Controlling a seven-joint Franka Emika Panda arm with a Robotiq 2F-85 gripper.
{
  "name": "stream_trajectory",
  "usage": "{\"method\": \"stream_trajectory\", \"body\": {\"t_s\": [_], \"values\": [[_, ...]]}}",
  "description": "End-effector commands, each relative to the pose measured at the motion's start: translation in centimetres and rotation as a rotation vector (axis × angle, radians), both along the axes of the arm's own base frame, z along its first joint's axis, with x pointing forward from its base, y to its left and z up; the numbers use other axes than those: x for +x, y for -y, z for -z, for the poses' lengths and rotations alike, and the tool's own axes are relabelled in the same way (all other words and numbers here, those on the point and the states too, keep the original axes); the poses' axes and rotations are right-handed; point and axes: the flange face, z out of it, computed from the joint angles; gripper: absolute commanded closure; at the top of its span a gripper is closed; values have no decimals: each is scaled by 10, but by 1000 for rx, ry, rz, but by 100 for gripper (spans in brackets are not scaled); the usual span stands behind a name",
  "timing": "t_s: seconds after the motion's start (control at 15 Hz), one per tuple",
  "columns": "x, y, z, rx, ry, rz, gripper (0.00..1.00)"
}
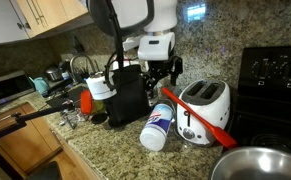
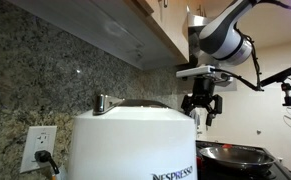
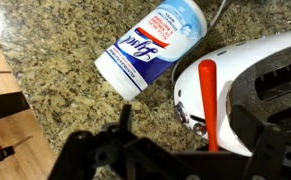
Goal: Use the orange spatula to stir the pan
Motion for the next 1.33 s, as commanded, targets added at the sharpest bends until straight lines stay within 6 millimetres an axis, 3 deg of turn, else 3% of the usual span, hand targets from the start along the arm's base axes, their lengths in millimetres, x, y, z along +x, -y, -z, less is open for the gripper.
{"method": "stream_trajectory", "body": {"t_s": [0.0,0.53,1.27], "values": [[24,0,18,41,-10,32,0],[52,-9,30,34,-13,9,0],[66,-10,43,26,-40,10,1]]}}
